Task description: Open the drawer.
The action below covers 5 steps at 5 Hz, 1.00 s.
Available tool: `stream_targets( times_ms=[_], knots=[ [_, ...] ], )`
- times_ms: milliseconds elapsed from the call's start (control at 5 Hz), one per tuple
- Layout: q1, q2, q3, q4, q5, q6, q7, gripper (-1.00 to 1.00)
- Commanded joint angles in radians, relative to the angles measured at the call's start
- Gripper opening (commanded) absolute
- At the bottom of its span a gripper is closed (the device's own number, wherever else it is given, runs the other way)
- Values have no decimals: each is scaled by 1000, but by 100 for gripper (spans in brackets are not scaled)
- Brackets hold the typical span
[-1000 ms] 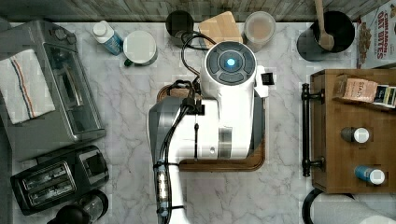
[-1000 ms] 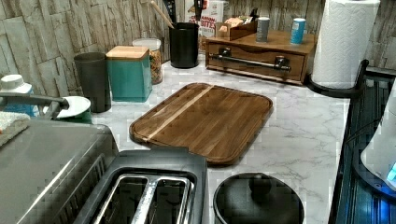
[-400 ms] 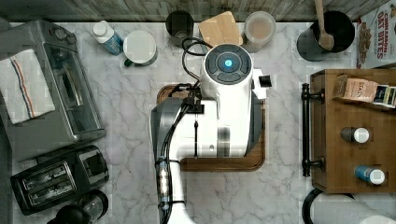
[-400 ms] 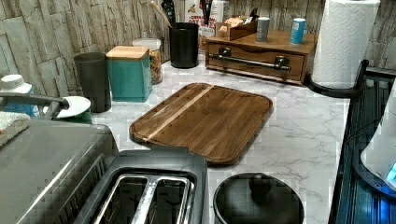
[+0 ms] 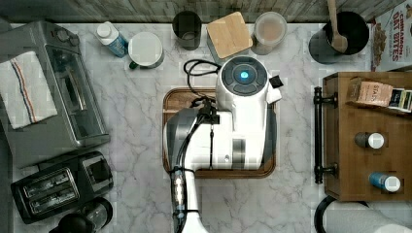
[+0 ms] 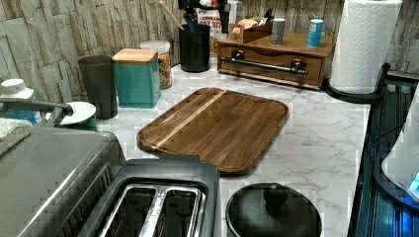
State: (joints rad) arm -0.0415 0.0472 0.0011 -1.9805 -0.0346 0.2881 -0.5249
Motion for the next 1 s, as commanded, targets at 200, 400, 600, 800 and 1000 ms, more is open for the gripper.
stream_targets(
  times_ms=[200,400,600,800,1000],
  knots=[
    [-118,-82,-145,-49,-87,142,-351,100],
    [-130,-73,-177,-75,-120,230,-409,100],
    [-147,-82,-190,-138,-147,329,-467,100],
    [-173,-72,-187,-180,-130,413,-582,100],
    [-177,-28,-198,-169,-133,435,-620,100]
  ],
)
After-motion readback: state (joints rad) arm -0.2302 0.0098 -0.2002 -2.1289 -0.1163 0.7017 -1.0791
